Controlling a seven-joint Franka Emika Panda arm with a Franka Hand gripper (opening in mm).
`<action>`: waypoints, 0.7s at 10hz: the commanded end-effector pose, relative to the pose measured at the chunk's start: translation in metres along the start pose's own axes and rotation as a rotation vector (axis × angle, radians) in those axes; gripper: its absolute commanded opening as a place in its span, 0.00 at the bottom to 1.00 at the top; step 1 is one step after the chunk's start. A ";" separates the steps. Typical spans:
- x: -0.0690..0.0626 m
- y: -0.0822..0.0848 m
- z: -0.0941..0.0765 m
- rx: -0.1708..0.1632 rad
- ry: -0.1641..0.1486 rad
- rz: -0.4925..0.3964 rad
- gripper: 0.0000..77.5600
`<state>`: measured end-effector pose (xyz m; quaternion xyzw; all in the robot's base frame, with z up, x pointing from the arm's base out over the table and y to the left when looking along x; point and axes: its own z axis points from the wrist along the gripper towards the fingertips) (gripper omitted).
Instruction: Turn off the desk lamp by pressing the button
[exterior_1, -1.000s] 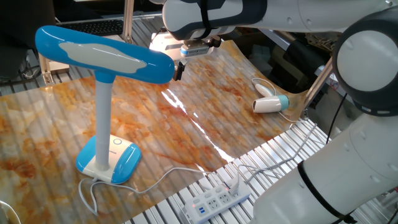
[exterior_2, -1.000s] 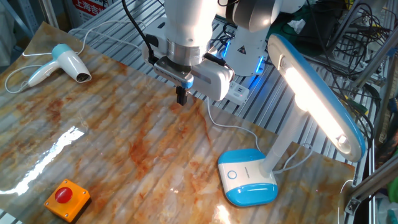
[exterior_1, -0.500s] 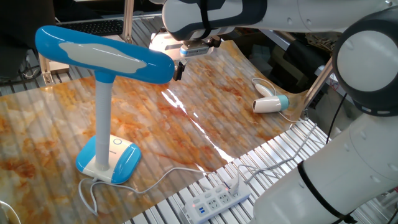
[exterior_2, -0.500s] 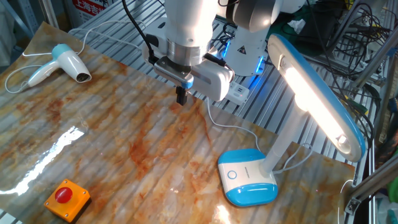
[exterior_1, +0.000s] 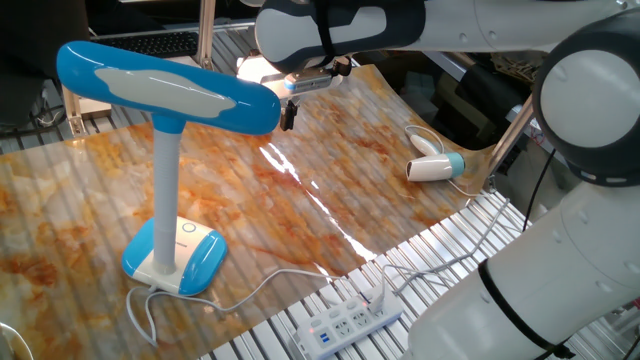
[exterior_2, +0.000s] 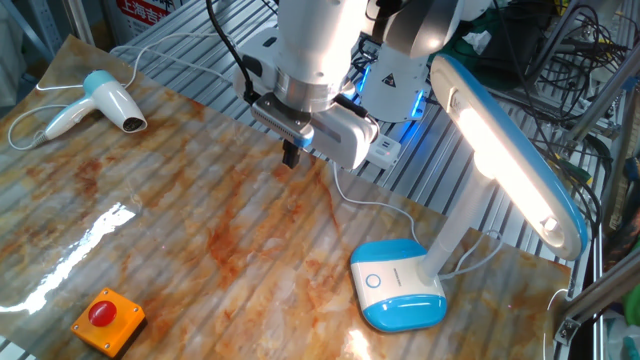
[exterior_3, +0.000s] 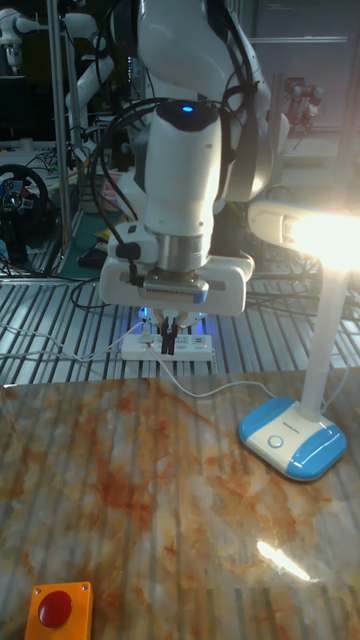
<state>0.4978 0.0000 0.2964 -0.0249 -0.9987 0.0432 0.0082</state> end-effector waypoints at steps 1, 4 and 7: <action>-0.002 0.000 -0.002 -0.015 0.011 0.006 0.00; -0.002 0.000 -0.002 -0.027 0.013 -0.006 0.00; -0.002 0.000 -0.002 -0.029 0.012 -0.016 0.00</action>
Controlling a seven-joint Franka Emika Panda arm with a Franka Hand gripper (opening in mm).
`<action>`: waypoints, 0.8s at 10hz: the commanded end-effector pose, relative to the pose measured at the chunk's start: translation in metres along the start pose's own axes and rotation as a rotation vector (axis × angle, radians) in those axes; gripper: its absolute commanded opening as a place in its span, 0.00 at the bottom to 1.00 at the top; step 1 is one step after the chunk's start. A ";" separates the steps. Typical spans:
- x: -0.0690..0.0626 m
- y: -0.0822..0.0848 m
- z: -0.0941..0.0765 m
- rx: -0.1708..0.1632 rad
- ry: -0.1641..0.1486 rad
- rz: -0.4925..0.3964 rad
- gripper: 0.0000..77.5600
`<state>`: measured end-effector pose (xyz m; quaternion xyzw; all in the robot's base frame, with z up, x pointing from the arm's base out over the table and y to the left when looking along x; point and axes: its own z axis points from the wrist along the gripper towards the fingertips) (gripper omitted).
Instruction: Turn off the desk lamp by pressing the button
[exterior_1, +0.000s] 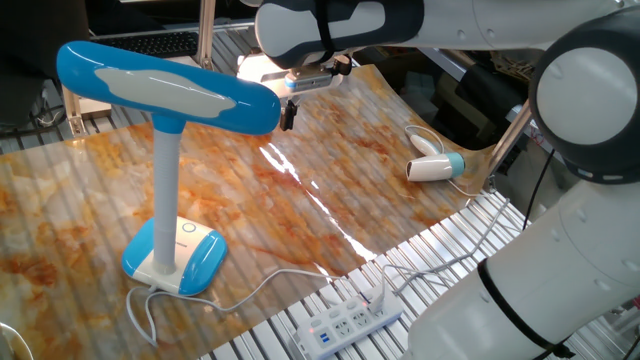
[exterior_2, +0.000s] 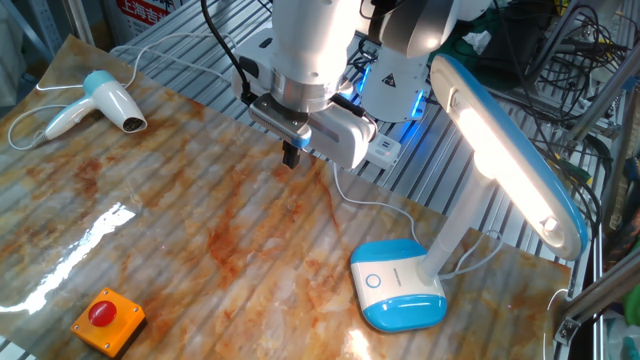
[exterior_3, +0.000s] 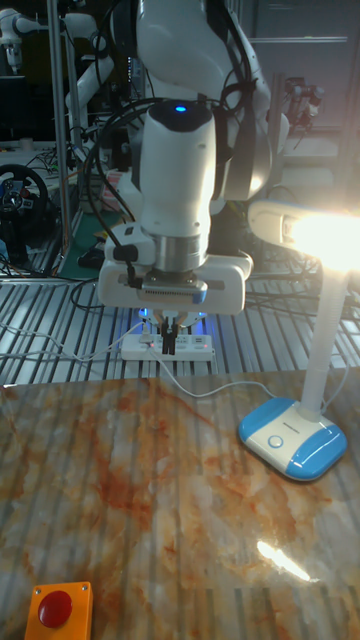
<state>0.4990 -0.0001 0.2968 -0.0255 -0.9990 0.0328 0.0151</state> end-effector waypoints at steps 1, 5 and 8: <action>-0.001 0.000 -0.001 -0.007 -0.004 -0.007 0.00; 0.000 0.000 -0.001 -0.008 -0.004 -0.006 0.00; 0.000 0.000 -0.001 -0.008 -0.003 0.001 0.00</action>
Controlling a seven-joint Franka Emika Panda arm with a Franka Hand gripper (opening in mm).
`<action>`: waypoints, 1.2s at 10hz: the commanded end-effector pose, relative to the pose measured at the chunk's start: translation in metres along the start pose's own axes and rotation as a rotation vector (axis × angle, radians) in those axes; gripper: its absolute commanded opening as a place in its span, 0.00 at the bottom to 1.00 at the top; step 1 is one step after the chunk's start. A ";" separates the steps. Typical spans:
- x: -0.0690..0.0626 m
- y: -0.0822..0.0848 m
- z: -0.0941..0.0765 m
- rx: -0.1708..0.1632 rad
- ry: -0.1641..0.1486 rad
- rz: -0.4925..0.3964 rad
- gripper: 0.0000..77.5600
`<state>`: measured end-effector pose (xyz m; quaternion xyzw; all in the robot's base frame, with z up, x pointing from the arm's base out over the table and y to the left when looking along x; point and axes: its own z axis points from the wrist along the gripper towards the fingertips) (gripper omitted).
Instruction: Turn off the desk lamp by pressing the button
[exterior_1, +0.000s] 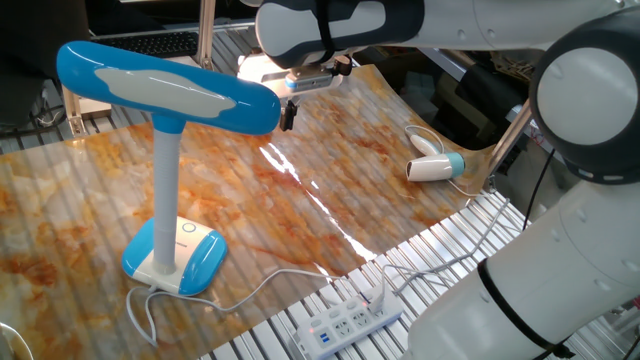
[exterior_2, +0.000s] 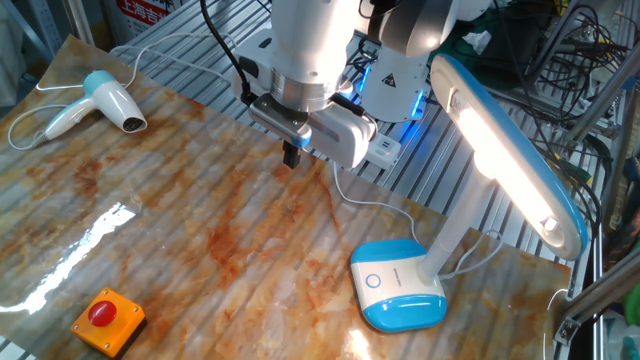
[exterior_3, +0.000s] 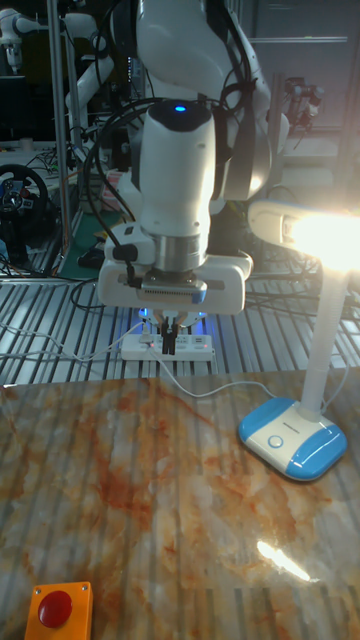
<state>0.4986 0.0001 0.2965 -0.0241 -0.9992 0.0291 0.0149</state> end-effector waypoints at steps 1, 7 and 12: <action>-0.002 -0.002 0.001 0.000 0.005 0.001 0.00; -0.013 -0.025 0.019 -0.008 0.040 -0.014 0.00; -0.014 -0.026 0.020 -0.012 0.223 0.048 0.00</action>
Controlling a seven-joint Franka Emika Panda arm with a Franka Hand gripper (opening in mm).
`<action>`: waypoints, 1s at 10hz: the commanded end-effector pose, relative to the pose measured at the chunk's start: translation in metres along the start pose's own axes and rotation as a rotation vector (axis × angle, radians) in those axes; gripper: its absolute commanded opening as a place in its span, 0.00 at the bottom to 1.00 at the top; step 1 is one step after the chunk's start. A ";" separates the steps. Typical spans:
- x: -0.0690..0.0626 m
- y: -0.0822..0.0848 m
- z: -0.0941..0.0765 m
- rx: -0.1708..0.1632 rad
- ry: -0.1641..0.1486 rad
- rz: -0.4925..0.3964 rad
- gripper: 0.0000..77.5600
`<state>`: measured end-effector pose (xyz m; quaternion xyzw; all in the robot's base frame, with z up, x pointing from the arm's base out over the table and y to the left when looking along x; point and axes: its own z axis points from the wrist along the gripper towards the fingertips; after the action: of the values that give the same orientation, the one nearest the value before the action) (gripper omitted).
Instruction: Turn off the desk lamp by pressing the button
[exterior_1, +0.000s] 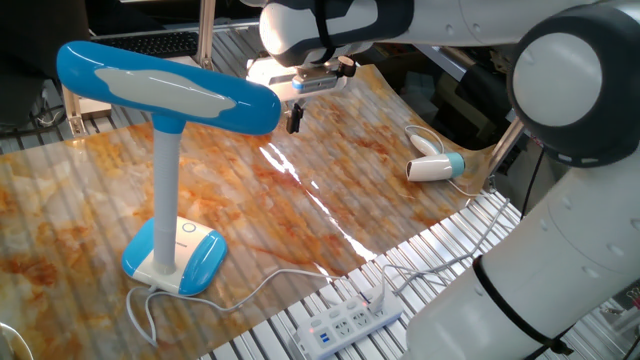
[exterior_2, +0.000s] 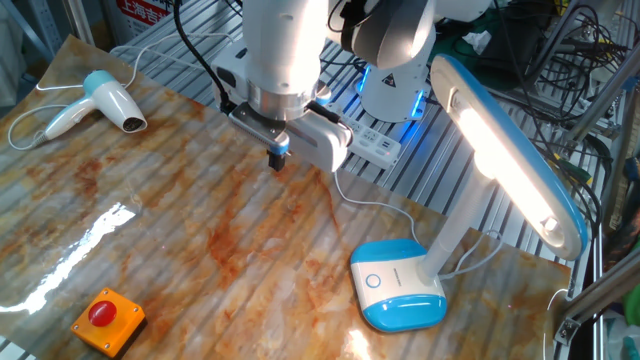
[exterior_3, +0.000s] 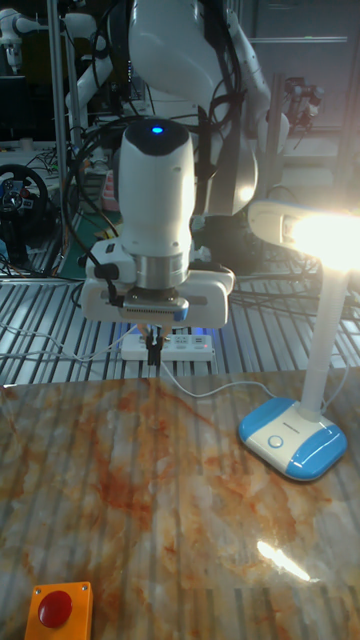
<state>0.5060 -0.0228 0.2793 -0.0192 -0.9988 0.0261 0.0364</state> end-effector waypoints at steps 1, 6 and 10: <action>-0.004 -0.004 0.001 -0.009 0.181 0.060 0.00; 0.000 -0.020 0.025 -0.013 0.153 0.062 0.00; 0.017 -0.027 0.048 -0.007 0.150 0.096 0.00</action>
<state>0.5005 -0.0393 0.2564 -0.0487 -0.9921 0.0220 0.1137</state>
